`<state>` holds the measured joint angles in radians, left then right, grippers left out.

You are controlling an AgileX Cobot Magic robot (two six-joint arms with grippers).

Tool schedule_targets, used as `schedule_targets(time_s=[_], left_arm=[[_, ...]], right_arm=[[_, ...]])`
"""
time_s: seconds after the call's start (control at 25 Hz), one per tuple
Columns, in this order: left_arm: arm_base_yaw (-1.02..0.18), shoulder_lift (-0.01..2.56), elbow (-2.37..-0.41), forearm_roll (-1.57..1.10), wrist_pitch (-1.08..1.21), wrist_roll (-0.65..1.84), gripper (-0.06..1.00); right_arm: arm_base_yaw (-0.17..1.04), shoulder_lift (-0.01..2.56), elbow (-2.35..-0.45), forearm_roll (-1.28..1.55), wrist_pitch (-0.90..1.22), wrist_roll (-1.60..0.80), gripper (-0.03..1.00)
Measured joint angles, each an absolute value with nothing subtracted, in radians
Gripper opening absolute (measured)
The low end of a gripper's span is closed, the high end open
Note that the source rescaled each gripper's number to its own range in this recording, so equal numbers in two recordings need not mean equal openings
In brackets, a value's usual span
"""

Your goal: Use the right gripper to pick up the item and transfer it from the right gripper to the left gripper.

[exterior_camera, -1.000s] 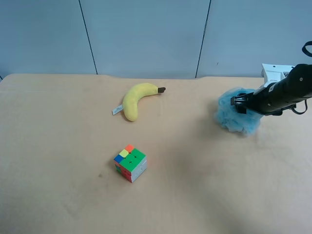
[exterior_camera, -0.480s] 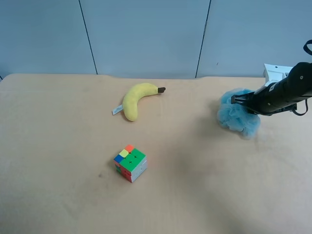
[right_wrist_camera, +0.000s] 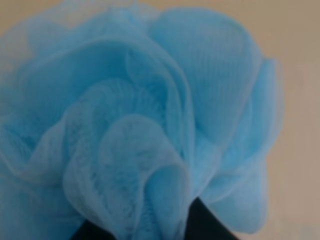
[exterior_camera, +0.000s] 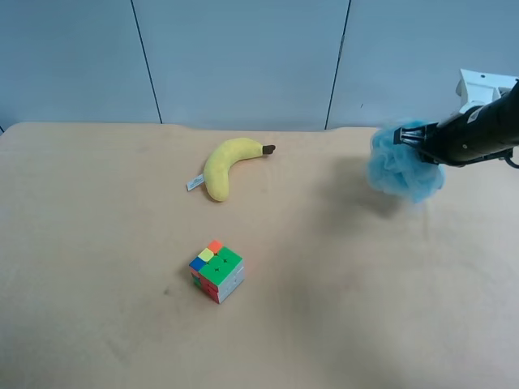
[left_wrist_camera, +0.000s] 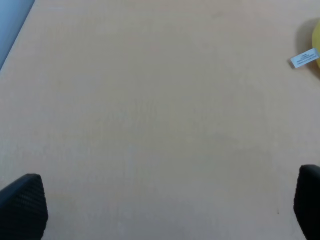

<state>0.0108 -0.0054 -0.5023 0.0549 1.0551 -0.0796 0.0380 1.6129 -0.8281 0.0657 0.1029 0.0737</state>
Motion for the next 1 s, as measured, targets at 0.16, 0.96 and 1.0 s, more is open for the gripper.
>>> schedule_targets(time_s=[0.16, 0.96, 1.0], left_arm=[[0.011, -0.005, -0.502, 0.055, 1.055, -0.080, 1.00], [0.011, -0.005, -0.502, 0.055, 1.055, -0.080, 1.00], [0.011, -0.005, -0.502, 0.055, 1.055, -0.080, 1.00]], right_arm=[[0.114, 1.540, -0.828, 0.070, 0.104, 0.074, 0.03], [0.456, 1.486, -0.981, 0.180, 0.166, 0.073, 0.03], [0.471, 1.486, -0.989, 0.188, 0.167, 0.070, 0.03]])
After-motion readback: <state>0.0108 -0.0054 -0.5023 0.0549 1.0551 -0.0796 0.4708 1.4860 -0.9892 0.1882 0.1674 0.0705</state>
